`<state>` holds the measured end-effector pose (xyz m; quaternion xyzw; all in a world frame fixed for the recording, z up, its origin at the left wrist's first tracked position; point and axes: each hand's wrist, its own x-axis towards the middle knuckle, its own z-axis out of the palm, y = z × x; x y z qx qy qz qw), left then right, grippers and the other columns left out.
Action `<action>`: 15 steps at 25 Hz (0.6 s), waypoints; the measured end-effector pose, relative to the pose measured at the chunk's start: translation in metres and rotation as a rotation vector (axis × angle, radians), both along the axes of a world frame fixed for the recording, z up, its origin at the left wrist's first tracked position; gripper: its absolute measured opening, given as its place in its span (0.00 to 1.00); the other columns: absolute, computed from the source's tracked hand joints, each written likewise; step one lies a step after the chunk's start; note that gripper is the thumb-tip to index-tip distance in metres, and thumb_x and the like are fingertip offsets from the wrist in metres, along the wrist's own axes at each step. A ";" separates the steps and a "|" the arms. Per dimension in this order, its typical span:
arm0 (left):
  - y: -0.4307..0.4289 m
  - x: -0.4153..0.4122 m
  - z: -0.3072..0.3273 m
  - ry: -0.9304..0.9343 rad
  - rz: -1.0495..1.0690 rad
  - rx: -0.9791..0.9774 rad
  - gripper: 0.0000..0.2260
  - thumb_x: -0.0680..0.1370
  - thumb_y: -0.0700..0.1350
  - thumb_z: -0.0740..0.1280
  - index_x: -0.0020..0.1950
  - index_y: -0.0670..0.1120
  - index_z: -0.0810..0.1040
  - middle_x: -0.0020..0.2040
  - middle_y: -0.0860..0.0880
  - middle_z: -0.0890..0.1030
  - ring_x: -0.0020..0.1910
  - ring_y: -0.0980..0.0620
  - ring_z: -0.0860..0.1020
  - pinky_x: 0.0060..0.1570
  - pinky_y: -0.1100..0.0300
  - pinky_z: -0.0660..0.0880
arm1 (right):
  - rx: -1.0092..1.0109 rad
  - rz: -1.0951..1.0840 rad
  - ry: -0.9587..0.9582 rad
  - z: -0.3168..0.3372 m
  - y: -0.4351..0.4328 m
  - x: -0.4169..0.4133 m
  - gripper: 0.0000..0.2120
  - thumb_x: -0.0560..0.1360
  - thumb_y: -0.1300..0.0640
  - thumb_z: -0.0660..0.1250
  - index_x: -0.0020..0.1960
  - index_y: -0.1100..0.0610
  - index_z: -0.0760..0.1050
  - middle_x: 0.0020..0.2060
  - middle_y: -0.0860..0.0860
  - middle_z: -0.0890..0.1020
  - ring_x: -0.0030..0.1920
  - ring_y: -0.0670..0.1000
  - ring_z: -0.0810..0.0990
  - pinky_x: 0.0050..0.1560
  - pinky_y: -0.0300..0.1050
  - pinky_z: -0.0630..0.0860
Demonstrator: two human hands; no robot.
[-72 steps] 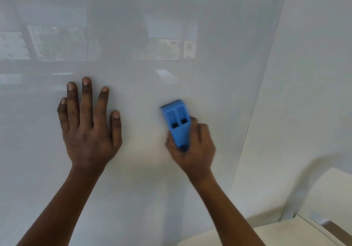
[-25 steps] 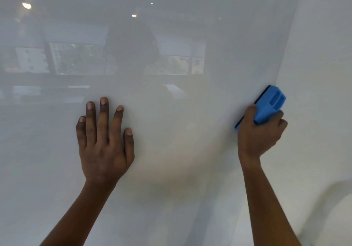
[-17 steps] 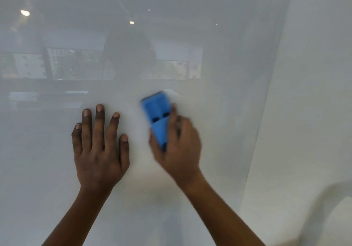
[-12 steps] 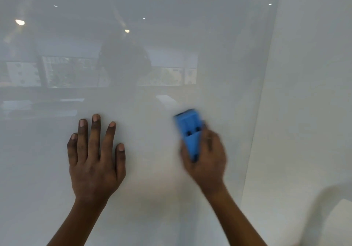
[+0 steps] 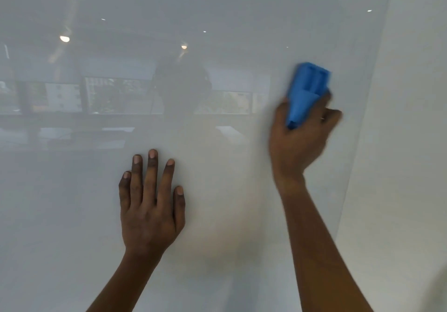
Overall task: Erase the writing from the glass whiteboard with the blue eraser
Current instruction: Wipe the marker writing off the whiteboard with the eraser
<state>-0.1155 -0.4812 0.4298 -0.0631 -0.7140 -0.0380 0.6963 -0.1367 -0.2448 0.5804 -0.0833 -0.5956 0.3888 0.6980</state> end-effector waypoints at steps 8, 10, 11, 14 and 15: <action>-0.006 0.002 0.000 -0.003 -0.010 -0.015 0.24 0.87 0.50 0.60 0.82 0.42 0.69 0.82 0.37 0.67 0.87 0.41 0.57 0.81 0.42 0.60 | 0.877 -0.098 0.002 -0.116 -0.038 0.021 0.32 0.78 0.44 0.69 0.74 0.62 0.70 0.45 0.58 0.79 0.41 0.56 0.78 0.39 0.52 0.78; -0.004 0.001 0.000 -0.005 -0.006 -0.004 0.24 0.87 0.50 0.60 0.82 0.42 0.69 0.82 0.37 0.67 0.86 0.41 0.57 0.81 0.41 0.60 | 0.599 -0.149 -0.042 -0.121 -0.003 0.014 0.32 0.78 0.44 0.70 0.74 0.65 0.72 0.45 0.60 0.77 0.39 0.58 0.77 0.35 0.50 0.77; -0.003 0.000 0.000 -0.004 0.000 -0.003 0.24 0.87 0.49 0.60 0.82 0.41 0.69 0.82 0.37 0.67 0.86 0.40 0.57 0.81 0.41 0.60 | 0.410 -0.152 -0.067 -0.112 0.010 0.012 0.33 0.78 0.45 0.70 0.74 0.66 0.71 0.46 0.61 0.76 0.38 0.58 0.77 0.34 0.50 0.78; -0.001 -0.001 0.001 -0.001 0.008 0.003 0.24 0.87 0.49 0.60 0.82 0.41 0.69 0.82 0.37 0.67 0.86 0.39 0.57 0.81 0.40 0.60 | 0.020 -0.059 -0.118 -0.066 0.018 0.010 0.33 0.79 0.47 0.71 0.75 0.67 0.68 0.49 0.62 0.74 0.40 0.53 0.73 0.34 0.53 0.82; 0.000 0.000 0.001 -0.003 0.007 0.002 0.24 0.87 0.49 0.60 0.82 0.41 0.68 0.82 0.37 0.66 0.86 0.39 0.58 0.81 0.40 0.60 | -0.002 -0.039 -0.117 -0.055 0.009 0.010 0.33 0.79 0.48 0.71 0.75 0.68 0.68 0.50 0.62 0.74 0.39 0.54 0.74 0.34 0.54 0.82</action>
